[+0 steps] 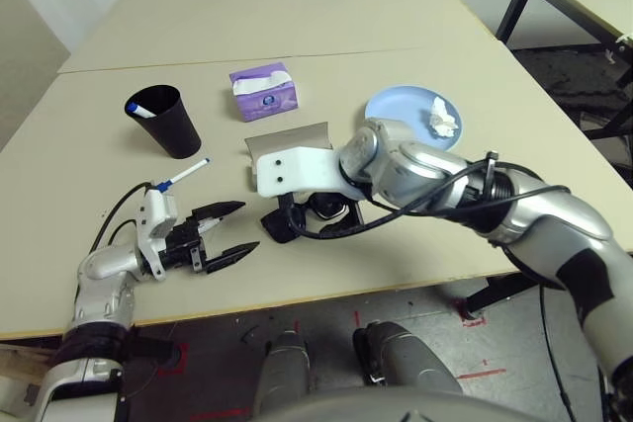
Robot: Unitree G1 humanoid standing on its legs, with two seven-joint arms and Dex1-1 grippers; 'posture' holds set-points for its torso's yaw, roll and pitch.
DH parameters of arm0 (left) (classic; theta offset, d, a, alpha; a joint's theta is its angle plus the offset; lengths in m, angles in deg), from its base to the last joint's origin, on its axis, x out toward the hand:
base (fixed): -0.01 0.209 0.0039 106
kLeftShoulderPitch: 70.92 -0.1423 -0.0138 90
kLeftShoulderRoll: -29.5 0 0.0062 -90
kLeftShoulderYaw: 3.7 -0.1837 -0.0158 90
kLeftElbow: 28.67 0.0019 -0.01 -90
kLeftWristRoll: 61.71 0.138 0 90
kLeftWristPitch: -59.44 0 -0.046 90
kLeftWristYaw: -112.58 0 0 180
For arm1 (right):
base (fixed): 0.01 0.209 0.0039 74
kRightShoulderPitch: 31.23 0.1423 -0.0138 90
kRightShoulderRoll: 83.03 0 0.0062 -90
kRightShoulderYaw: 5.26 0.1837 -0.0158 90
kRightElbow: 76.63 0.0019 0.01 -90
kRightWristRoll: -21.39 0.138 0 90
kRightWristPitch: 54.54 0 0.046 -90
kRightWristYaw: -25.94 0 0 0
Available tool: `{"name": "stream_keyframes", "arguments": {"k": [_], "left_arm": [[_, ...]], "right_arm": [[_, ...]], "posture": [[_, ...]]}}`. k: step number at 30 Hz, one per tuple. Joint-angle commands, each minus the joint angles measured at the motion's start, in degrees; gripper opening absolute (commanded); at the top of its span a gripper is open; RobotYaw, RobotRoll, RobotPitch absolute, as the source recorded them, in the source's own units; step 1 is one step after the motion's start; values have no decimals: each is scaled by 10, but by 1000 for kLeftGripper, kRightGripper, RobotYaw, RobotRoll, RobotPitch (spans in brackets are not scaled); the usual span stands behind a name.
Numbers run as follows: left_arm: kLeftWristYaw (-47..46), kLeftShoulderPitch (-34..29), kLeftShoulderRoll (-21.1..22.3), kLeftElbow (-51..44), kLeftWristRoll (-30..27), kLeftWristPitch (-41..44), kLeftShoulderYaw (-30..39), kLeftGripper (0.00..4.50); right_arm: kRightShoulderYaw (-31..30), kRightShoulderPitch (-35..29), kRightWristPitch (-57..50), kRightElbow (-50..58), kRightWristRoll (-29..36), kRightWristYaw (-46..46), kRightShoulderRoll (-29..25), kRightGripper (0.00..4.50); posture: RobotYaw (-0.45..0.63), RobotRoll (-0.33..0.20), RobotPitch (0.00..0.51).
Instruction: Organize and tidy the items on the table.
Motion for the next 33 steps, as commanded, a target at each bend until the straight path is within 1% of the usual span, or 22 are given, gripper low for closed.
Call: {"name": "stream_keyframes", "arguments": {"k": [1,7,13,25,33], "left_arm": [[-8,-20,1,-33,-2,22,-4,4500],[-18,-33,2,-60,-3,41,-2,4500],[-23,-41,0,-70,-4,45,-1,4500],[-30,-46,-2,-87,-5,52,-4,4500],[-35,-53,-4,-105,-6,62,-6,4500]], "right_arm": [[0,0,36,-37,-18,7,24,4462],[15,0,92,-99,-45,4,54,4462],[31,-6,127,-136,-64,9,68,4462],[42,-28,149,-142,-101,30,61,4462],[48,-44,147,-138,-110,38,65,4462]], "posture": [[-80,0,129],[-66,0,134],[-63,0,134],[-65,0,136],[-62,0,137]]}}
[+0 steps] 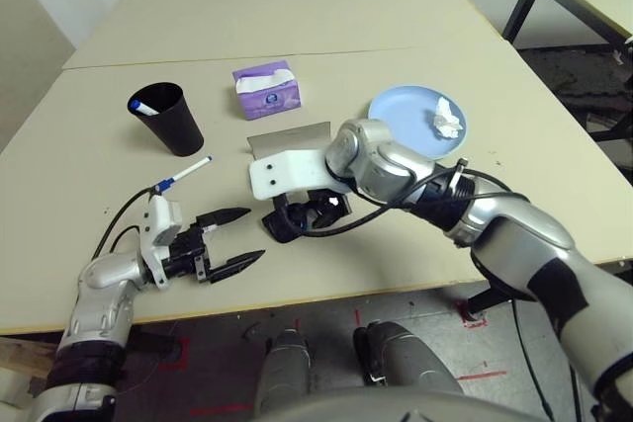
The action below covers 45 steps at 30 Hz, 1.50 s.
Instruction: Organize and tidy the items on the table.
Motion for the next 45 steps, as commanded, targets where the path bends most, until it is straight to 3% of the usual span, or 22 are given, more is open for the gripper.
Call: {"name": "stream_keyframes", "arguments": {"k": [1,10,11,13,23,35,40,45], "left_arm": [[-2,-8,-4,-9,-2,6,-5,4500],[-4,-8,-9,-9,1,4,-8,4500],[-6,-9,-10,-11,1,5,-9,4500],[-9,-9,-12,-17,1,8,-11,4500],[-16,-10,-13,-36,-2,23,-15,4500],[-24,1,-18,-40,-3,32,-22,4500],[-21,2,-20,-29,-1,29,-24,4500],[-20,8,-17,-20,-2,27,-24,4500]], "right_arm": [[14,-8,3,4,-9,4,4,4462],[19,-17,17,-10,-19,5,9,4462],[20,-17,19,-12,-20,5,10,4291],[22,-17,22,-14,-21,6,11,3887],[27,-29,23,-4,-27,17,5,249],[39,-23,29,5,-46,46,-19,174],[45,21,48,-1,-58,74,-32,171],[66,76,76,-69,-61,68,-1,157]], "posture": [[-63,0,136],[-59,0,128],[-59,0,128],[-60,0,128],[-65,0,128],[-78,0,132],[-89,0,129],[-86,0,129]]}}
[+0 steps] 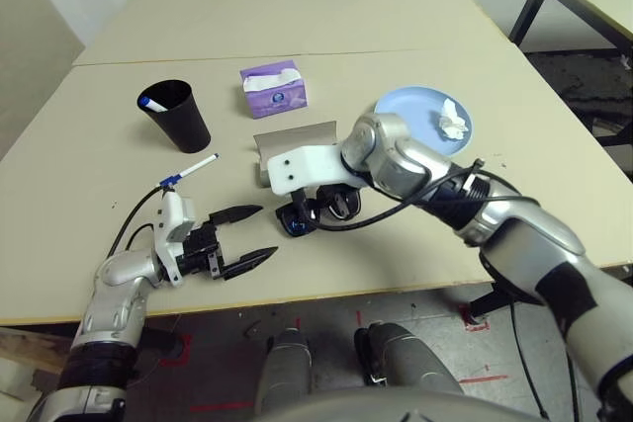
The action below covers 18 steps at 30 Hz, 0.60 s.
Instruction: Organize and tidy the items on the table.
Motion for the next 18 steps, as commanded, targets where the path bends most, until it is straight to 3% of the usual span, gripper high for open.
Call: {"name": "stream_keyframes", "arguments": {"k": [1,9,18], "left_arm": [[4,4,2,9,2,-2,-1,4500],[-1,-10,4,2,0,-5,6,4500],[-9,-38,4,-20,-5,-7,13,4500]], "right_arm": [[21,34,27,-50,-3,-4,26,157],[63,107,81,-195,-5,-32,83,157],[108,155,175,-400,-21,-129,136,156]], "posture": [[-85,0,128],[-64,0,132],[-23,0,142]]}}
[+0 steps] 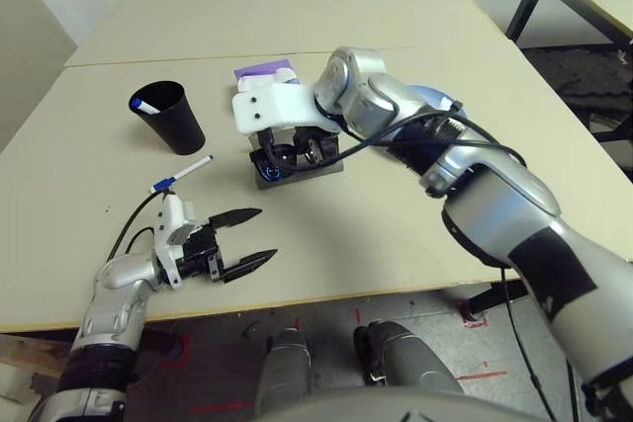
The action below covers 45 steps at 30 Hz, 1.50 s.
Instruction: Organize and tidy the items on the table.
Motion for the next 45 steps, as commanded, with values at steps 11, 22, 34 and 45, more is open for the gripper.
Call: {"name": "stream_keyframes", "arguments": {"k": [11,22,34,45], "left_arm": [[-9,-41,9,-33,-7,4,21,4500],[-67,-75,2,-80,-40,24,69,4500],[-123,-136,-6,-174,-58,46,94,4500],[-139,-155,-6,-192,-62,55,105,4500]], "right_arm": [[58,7,54,-132,-24,-92,40,156],[74,11,58,-150,-36,-102,51,156],[81,11,57,-167,-46,-107,57,156],[85,0,54,-177,-57,-116,60,156]], "posture": [[-1,0,150],[40,0,150],[93,0,156],[117,0,161]]}}
